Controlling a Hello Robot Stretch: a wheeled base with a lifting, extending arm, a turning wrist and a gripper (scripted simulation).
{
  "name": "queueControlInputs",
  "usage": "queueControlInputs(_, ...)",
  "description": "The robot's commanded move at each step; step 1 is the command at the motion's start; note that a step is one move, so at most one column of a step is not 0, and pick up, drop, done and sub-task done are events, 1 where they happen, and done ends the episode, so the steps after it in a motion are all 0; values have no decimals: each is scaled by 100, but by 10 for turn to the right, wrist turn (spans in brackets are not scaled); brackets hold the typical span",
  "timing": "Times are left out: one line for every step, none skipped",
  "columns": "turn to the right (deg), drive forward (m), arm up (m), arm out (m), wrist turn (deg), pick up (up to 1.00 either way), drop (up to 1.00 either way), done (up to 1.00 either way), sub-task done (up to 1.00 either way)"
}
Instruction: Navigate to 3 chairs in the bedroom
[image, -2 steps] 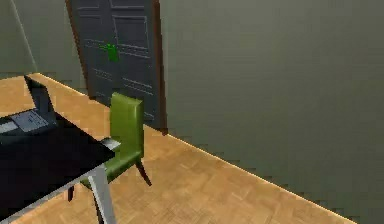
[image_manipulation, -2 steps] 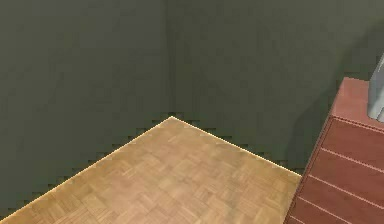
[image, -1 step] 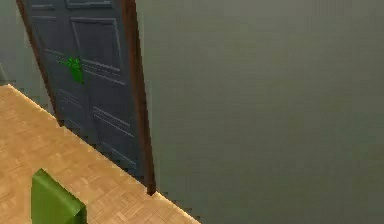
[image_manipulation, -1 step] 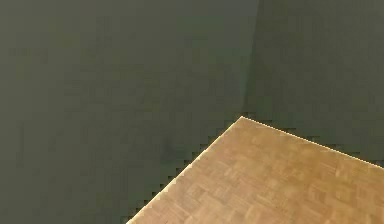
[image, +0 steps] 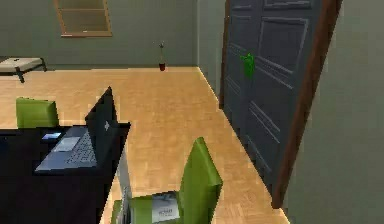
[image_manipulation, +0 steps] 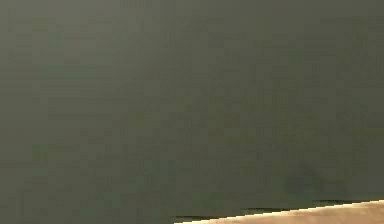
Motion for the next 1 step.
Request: queueControlInputs(-450,0,0,0,0,0,0,0,0)
